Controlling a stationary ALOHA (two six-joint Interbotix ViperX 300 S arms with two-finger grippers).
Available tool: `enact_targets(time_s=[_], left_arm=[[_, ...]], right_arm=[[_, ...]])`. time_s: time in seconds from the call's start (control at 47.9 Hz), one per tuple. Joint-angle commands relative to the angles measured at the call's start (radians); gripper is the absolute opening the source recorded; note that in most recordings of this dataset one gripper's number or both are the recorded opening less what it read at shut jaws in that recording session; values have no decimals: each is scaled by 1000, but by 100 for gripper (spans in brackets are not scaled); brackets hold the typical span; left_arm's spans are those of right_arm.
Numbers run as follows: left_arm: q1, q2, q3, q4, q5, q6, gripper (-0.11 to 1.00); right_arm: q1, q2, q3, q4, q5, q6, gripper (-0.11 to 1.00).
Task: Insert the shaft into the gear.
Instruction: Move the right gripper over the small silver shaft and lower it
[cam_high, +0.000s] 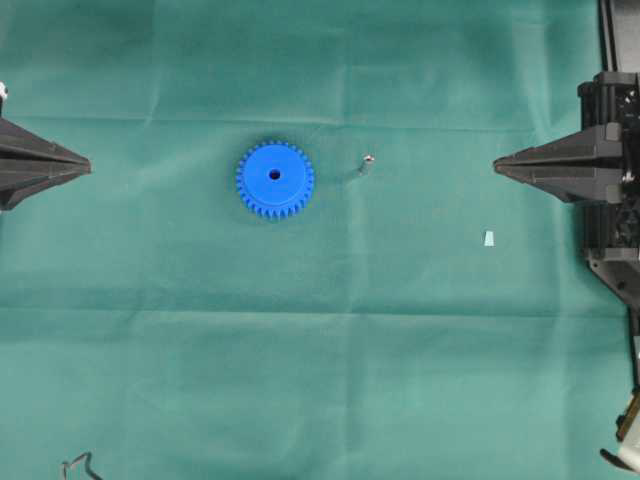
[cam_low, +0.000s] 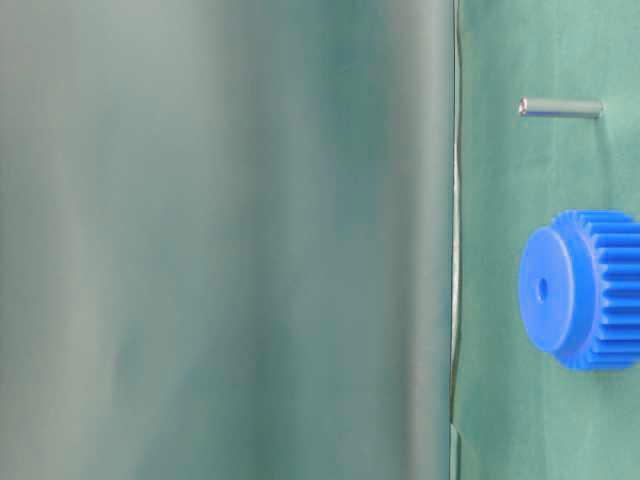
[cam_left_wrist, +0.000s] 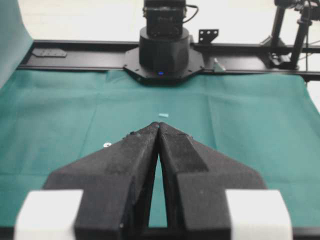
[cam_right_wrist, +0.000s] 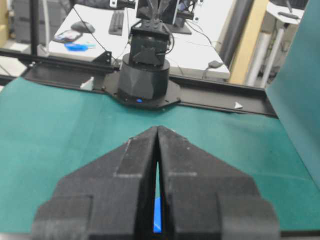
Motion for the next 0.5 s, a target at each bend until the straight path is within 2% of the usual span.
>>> enact_targets(time_s=[0.0, 0.23, 0.48], left_arm=[[-12, 8, -44, 18, 0, 0, 2], [-32, 3, -49, 18, 12, -3, 2], [-32, 8, -49, 18, 12, -3, 2]], right_arm=[[-2, 12, -6, -5, 0, -11, 3], [-9, 14, -58, 0, 117, -5, 3], [-107, 89, -101, 3, 135, -2, 3]])
